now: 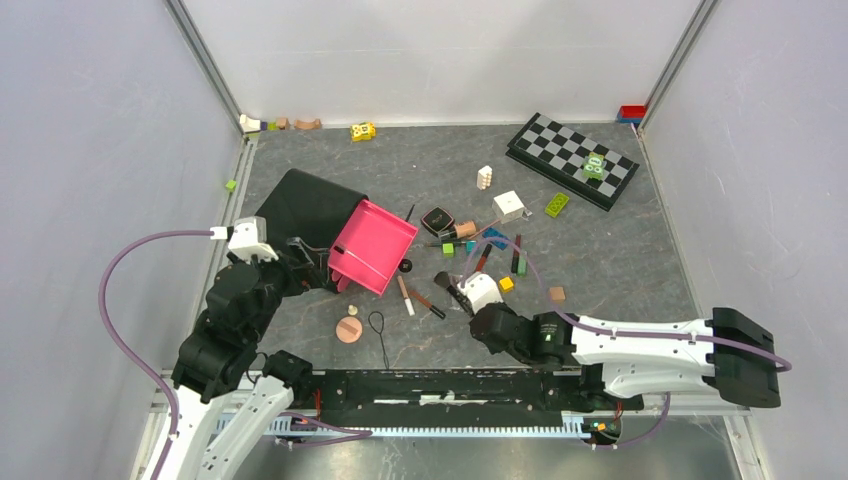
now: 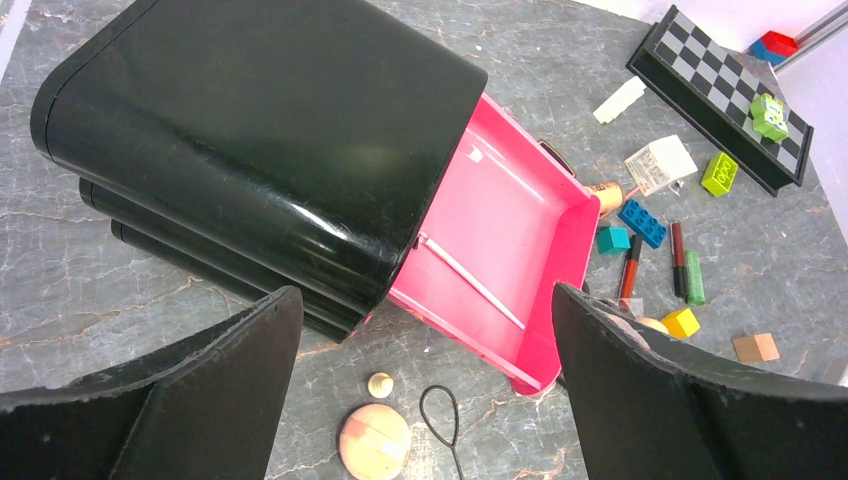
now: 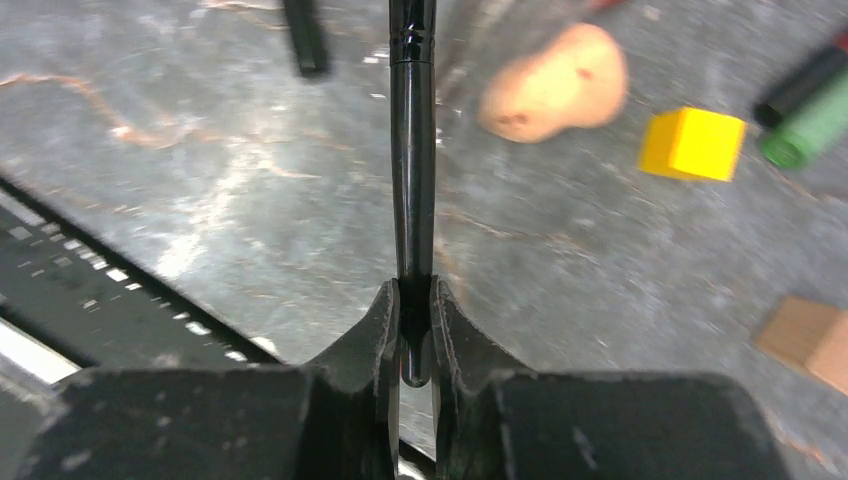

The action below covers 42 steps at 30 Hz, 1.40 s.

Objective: Organize the makeup
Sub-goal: Pick up the makeup brush from the center of the board, then place the makeup brush in the drawer.

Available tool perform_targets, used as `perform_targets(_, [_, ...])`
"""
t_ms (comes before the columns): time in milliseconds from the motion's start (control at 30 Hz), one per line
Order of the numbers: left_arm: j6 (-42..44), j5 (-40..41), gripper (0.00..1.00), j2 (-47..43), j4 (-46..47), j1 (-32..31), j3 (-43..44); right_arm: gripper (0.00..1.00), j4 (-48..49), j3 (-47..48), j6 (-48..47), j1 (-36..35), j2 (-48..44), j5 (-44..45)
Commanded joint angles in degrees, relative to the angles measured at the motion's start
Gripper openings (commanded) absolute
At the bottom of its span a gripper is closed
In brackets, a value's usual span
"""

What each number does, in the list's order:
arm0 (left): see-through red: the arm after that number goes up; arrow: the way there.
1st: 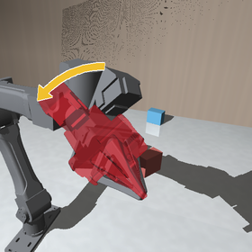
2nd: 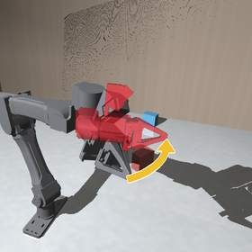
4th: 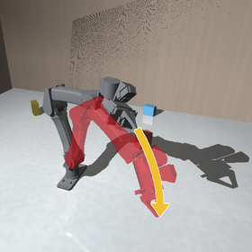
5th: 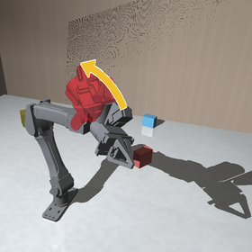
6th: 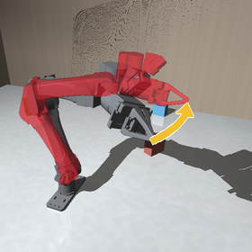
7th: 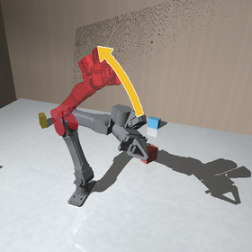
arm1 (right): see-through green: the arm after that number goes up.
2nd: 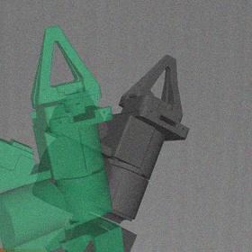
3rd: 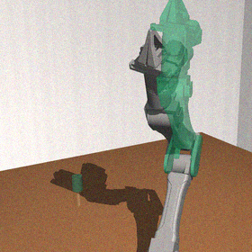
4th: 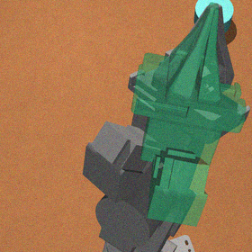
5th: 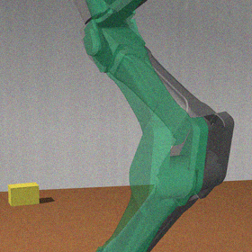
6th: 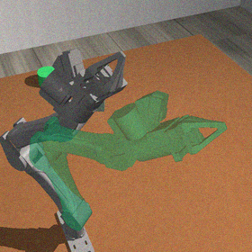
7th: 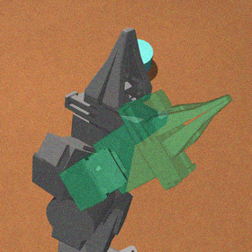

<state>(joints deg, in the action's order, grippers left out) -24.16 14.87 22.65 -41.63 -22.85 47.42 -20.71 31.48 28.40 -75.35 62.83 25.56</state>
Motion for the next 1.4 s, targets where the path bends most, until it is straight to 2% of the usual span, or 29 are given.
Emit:
perform_targets(0, [-1.39,-0.54,1.0,0.77,1.72,0.27,-0.02,0.0,-8.77,3.22,8.35,2.21,-2.99,11.67])
perform_targets(100, [-1.41,-0.51,1.0,0.75,1.73,0.26,0.0,0.0,-9.86,5.64,8.92,4.04,-4.81,13.37])
perform_targets(300, [-1.41,-0.52,1.0,1.16,1.76,0.29,0.04,0.0,-7.18,13.14,-0.08,7.12,-3.35,10.67])
perform_targets(400, [-1.33,-0.7,1.0,1.38,1.7,0.29,0.04,0.0,-7.25,19.39,-5.44,9.34,-0.22,6.04])
perform_targets(633, [-1.34,-0.61,1.0,1.43,1.7,0.28,0.04,0.0,-14.16,36.32,-11.96,12.75,10.19,-4.83])
perform_targets(900, [-1.34,-0.61,1.0,1.28,1.72,0.31,0.04,0.0,-18.82,47.78,-13.81,13.43,19.94,-11.75])
perform_targets(1367, [-1.41,-0.47,1.0,0.85,1.66,0.28,0.04,0.0,-28.11,66.27,-15.12,13.89,36.62,-11.71])
